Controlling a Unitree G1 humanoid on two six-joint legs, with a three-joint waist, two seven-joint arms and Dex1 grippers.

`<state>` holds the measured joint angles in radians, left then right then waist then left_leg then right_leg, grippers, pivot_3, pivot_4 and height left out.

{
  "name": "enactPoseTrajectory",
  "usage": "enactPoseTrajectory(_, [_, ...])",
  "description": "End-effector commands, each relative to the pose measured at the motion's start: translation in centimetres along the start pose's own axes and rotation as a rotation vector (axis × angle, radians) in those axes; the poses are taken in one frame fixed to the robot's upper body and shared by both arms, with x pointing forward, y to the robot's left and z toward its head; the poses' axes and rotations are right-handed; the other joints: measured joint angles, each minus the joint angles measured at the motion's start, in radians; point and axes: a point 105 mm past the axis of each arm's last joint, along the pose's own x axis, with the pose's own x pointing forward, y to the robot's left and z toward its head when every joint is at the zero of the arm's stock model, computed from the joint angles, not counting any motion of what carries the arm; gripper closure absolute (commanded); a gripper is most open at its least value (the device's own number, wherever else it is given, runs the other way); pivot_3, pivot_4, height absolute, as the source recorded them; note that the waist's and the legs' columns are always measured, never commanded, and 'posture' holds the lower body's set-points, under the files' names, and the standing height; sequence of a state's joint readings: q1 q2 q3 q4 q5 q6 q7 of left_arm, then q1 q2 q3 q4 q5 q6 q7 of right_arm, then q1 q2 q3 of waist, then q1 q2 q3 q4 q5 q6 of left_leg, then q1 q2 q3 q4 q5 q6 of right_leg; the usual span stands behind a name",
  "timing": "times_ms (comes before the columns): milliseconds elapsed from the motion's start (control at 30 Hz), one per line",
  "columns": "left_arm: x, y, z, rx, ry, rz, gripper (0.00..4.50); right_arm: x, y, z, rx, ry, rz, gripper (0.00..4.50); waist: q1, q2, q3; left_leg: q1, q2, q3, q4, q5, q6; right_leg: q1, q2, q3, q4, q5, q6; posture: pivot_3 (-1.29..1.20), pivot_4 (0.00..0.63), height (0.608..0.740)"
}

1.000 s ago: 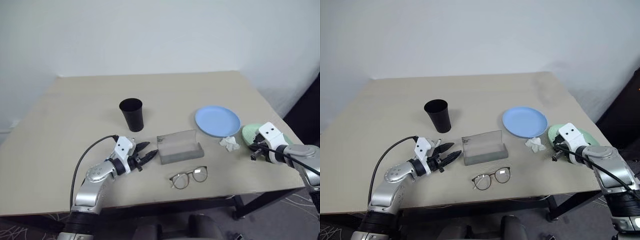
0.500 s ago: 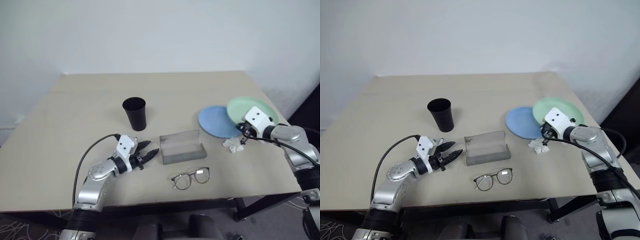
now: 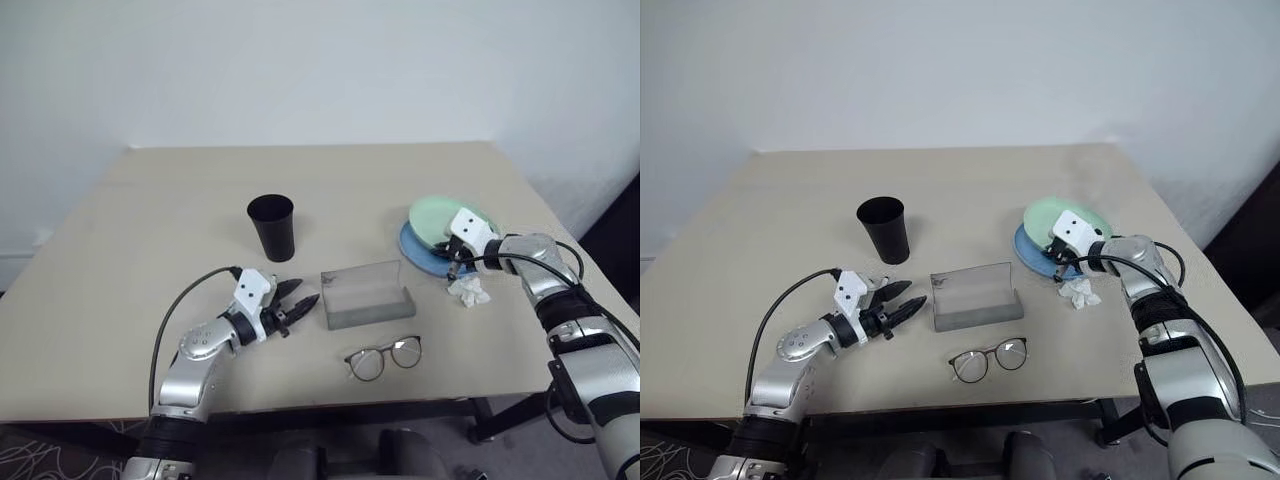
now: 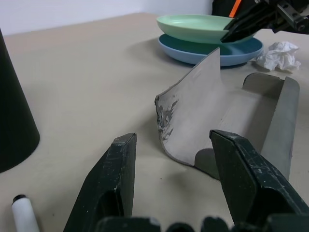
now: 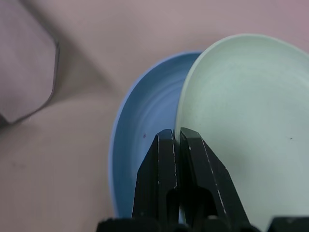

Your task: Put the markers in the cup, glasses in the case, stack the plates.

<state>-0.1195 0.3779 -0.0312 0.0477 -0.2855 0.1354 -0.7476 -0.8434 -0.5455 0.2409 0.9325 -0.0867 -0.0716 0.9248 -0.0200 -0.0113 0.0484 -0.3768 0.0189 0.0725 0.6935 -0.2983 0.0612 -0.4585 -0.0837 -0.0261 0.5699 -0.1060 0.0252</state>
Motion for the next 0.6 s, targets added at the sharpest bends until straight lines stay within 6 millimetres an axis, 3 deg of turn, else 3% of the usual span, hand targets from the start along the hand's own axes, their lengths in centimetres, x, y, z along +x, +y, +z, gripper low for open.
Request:
enactPoseTrajectory(33, [-0.1,0.0,1.5,0.046,-0.051,0.007,1.98,-0.2,-0.3,1.4,-0.050,-0.036,0.023,4.49,-0.001,0.001,0.000,0.000,0.000,0.000,0.000,0.000,0.000,0.000,0.000,0.000,0.000,0.000,0.000,0.00,0.000,0.740])
enactPoseTrajectory(100, [-0.1,0.0,1.5,0.046,-0.051,0.008,1.98,-0.1,0.0,1.4,-0.045,-0.038,0.038,4.49,-0.002,0.001,-0.001,0.001,0.000,0.000,0.000,0.000,0.000,0.000,0.000,0.000,0.000,0.000,0.001,0.00,0.000,0.740])
enactPoseTrajectory(200, [-0.1,0.0,1.6,0.048,-0.050,0.008,1.98,-0.1,0.1,1.5,-0.045,-0.040,0.051,3.77,-0.002,0.002,-0.001,0.001,0.000,0.000,0.001,0.000,0.000,0.001,0.000,0.000,0.001,0.000,0.000,0.00,0.000,0.740])
enactPoseTrajectory(500, [0.1,0.0,1.6,0.052,-0.050,0.000,1.98,-0.6,-0.1,2.0,-0.091,-0.055,0.034,0.77,-0.003,0.003,-0.001,0.002,0.000,0.000,0.003,0.000,0.000,0.001,0.000,0.001,0.004,0.000,0.000,0.00,0.000,0.740])
enactPoseTrajectory(600, [0.2,0.0,1.7,0.052,-0.050,-0.003,1.98,-1.5,-0.7,2.8,-0.086,-0.084,0.022,0.77,-0.003,0.003,-0.001,0.002,0.000,0.001,0.004,0.000,0.000,0.001,0.000,0.001,0.004,0.000,0.000,0.00,0.000,0.740])
